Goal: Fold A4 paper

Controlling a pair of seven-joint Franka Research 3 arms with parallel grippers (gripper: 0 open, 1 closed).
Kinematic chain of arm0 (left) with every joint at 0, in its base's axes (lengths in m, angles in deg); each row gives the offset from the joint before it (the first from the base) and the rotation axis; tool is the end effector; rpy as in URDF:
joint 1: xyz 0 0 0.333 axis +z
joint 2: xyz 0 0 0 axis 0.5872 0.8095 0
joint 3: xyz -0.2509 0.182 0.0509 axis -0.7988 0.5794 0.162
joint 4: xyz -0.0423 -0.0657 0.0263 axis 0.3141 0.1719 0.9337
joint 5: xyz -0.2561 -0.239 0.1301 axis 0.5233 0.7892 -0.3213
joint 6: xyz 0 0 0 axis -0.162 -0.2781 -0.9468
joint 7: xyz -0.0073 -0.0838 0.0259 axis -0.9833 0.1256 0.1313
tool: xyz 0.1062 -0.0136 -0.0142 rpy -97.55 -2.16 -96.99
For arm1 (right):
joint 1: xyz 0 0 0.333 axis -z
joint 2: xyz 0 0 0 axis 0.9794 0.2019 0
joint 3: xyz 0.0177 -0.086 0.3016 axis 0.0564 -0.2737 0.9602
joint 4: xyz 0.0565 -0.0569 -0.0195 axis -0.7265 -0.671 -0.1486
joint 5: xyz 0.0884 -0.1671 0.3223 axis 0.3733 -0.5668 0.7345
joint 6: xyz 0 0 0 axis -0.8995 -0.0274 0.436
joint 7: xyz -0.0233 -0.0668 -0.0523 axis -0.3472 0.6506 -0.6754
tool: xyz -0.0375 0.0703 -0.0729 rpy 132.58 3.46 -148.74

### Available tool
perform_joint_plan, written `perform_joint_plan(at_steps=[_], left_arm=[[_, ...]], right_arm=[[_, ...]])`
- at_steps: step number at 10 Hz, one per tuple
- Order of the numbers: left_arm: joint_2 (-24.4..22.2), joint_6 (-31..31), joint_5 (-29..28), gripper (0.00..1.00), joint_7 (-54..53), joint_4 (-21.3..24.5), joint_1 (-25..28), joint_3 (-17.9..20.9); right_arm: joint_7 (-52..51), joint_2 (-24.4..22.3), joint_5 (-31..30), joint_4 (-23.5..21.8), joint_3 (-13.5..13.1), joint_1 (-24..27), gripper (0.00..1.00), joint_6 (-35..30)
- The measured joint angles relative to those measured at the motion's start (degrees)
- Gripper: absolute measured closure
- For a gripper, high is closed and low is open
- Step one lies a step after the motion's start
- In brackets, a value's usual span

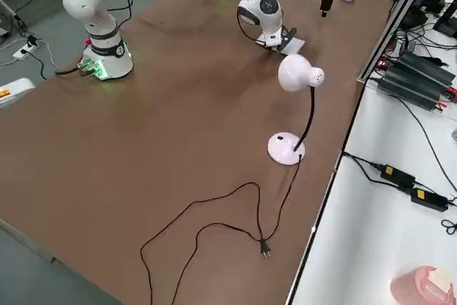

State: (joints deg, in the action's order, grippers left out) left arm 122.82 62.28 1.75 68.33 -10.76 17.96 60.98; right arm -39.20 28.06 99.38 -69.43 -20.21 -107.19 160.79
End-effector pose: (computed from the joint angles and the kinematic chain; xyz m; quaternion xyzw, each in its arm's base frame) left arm 0.6541 -0.3105 0.3005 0.9786 0.2009 0.0385 0.0233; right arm 0.5344 0.4063 0.1775 -0.9501 0.1206 0.0346 0.2856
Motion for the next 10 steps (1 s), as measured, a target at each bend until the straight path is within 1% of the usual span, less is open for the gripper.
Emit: perform_joint_plan(at_steps=[2,3,4,6,7,10], left_arm=[[-0.3,0.6,0.6,0.1,0.9,-0.5,1.3,0.0],[-1.1,0.7,1.3,0.04,0.7,-0.7,2.7,-0.1],[-1.9,0.7,1.9,0.0,0.5,-0.7,3.8,-0.1],[-2.7,0.7,2.1,0.0,0.5,-0.7,5.0,-0.1],[-2.7,0.7,2.1,0.0,0.2,-0.7,5.7,-0.1],[-2.7,0.7,2.1,0.0,-3.9,-0.8,8.3,0.0]], right_arm=[[0.0,-1.2,0.0,-0.5,0.2,-0.9,0.97,-1.6],[0.0,-2.2,0.0,-1.8,0.2,-1.2,0.97,-2.0],[0.0,-3.4,0.0,-3.7,0.2,-1.4,0.97,-2.1],[-0.1,-5.1,0.0,-7.2,0.2,-1.8,0.97,-2.0],[-0.2,-5.4,0.0,-8.0,0.2,-2.1,0.97,-1.7],[-0.2,-5.6,0.0,-8.0,0.2,-2.7,0.97,-0.3]])
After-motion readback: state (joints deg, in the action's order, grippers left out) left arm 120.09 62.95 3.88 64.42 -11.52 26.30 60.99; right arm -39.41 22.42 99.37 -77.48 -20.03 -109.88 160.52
